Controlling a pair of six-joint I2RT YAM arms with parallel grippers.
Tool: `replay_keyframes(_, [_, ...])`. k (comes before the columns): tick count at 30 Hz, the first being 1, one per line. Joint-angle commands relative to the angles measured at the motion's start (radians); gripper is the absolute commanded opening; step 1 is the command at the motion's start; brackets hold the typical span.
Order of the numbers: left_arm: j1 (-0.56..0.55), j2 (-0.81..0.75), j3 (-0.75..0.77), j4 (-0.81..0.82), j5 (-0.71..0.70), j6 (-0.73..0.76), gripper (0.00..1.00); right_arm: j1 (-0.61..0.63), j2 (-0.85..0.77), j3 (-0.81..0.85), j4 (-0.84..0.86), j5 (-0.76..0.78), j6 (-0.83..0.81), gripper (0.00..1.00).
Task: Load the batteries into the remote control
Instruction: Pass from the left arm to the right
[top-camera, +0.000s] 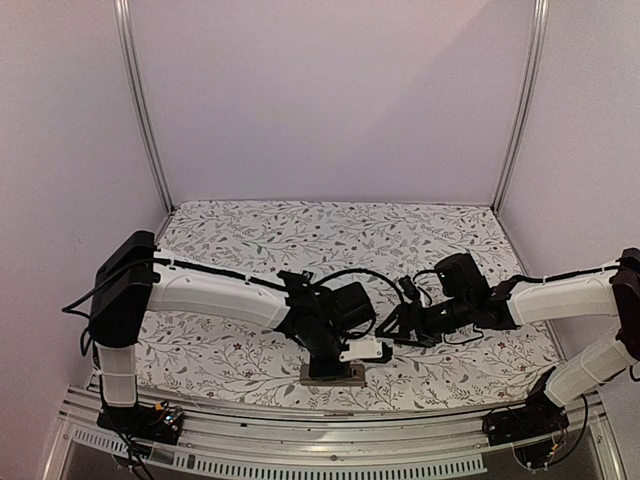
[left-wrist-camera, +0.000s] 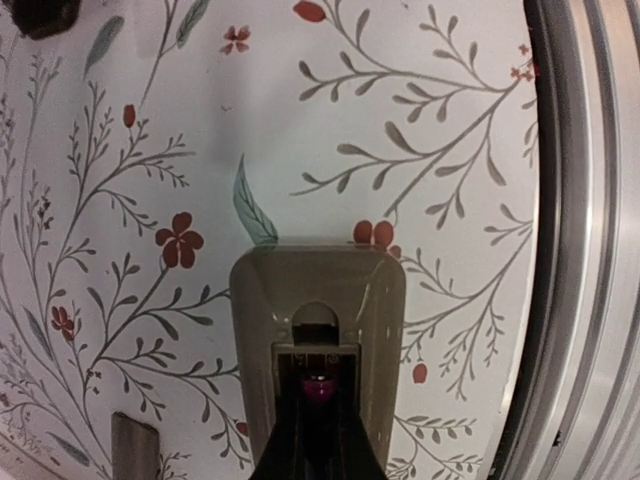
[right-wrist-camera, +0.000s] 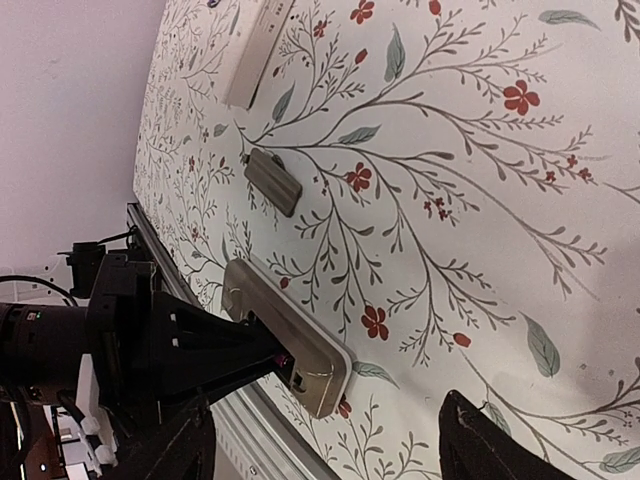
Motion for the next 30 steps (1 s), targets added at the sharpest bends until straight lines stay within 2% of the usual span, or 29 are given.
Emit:
replay_keyframes(1, [-0.017,0.012,0.028,-0.026,-0.010,-0.021,0.00,-0.001,0.011,-0.011,0.013,-0.006,0.005,0.75])
replay_keyframes(8, [-0.003,-0.086,-0.027,0.078,0.013,-0.066,0.00,-0.001,-0.020,0.016,-0.021,0.002,-0.042,0.75])
replay_keyframes(14, [0.053,-0.213,-0.092,0.284,-0.011,-0.211,0.00,-0.001,-0.173,0.064,-0.054,0.061,-0.217,0.75])
replay_keyframes(18, [0.093,-0.364,-0.201,0.569,0.010,-0.291,0.00,-0.001,-0.320,0.073,0.035,0.104,-0.352,0.75])
replay_keyframes(22, [0.130,-0.525,-0.395,1.078,0.106,-0.363,0.00,0.003,-0.438,0.065,0.177,0.078,-0.490,0.73])
replay_keyframes(25, [0.148,-0.593,-0.506,1.379,0.148,-0.400,0.00,0.031,-0.473,0.038,0.330,0.053,-0.571,0.72])
replay_keyframes(30, [0.148,-0.580,-0.515,1.538,0.191,-0.436,0.00,0.132,-0.428,0.043,0.551,0.084,-0.666,0.69])
